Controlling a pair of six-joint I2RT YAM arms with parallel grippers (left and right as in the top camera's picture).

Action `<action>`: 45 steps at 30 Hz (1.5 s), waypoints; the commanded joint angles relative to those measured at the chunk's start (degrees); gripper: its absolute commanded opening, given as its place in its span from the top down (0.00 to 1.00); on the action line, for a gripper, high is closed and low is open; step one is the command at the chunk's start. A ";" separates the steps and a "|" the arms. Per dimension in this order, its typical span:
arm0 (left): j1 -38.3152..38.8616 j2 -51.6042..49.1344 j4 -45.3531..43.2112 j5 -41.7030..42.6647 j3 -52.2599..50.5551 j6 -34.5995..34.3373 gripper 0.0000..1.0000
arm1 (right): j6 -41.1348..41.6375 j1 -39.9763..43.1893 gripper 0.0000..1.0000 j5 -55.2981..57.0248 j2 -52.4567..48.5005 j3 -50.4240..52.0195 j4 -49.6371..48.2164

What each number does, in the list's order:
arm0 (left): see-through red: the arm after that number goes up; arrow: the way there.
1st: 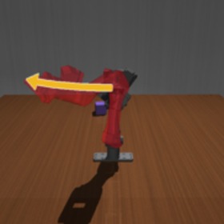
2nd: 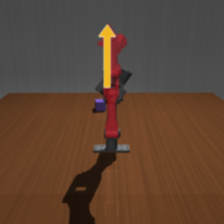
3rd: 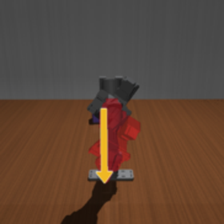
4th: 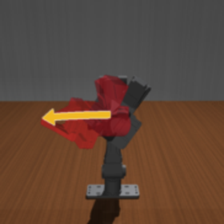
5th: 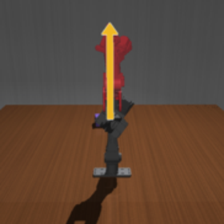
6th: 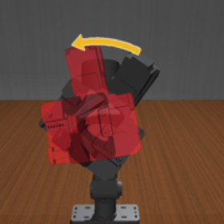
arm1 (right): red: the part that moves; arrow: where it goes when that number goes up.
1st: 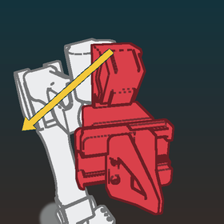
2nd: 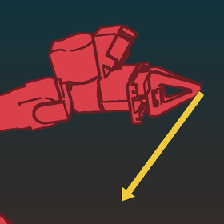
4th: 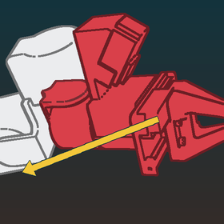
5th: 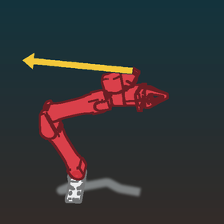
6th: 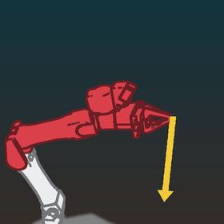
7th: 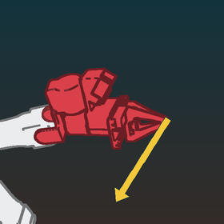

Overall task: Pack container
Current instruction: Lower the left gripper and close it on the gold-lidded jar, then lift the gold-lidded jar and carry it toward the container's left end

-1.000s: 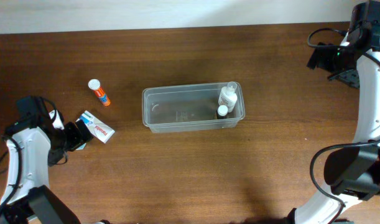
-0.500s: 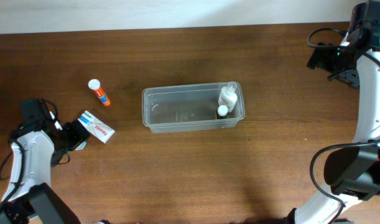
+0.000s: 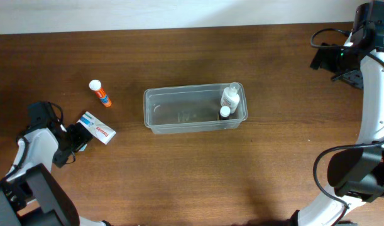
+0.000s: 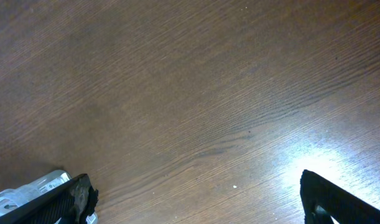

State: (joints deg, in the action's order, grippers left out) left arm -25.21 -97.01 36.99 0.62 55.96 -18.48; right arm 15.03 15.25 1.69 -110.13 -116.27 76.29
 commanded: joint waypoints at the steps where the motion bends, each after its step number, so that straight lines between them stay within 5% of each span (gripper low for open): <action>1: -0.24 -2.10 -1.33 -0.24 -0.66 -0.81 0.11 | 0.44 0.26 0.02 0.52 1.66 -1.05 0.00; 17: -0.24 -3.34 -3.72 -0.20 -0.63 -0.76 0.69 | 0.44 0.26 0.02 0.52 1.66 -1.05 0.00; 24: -0.24 -3.26 0.76 0.26 2.60 1.05 0.75 | 0.44 0.26 0.02 0.52 1.66 -1.05 0.00; 36: 0.39 -3.26 28.06 4.24 26.60 10.54 0.79 | 0.44 0.26 0.02 0.52 1.66 -1.05 0.00; 45: 11.08 0.52 35.98 9.07 39.56 20.87 0.79 | 0.44 0.26 0.01 0.52 1.66 -1.05 0.00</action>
State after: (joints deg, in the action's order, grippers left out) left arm -18.98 -99.83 72.75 6.98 91.83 -2.81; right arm 15.03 15.25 1.69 -110.13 -116.27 76.29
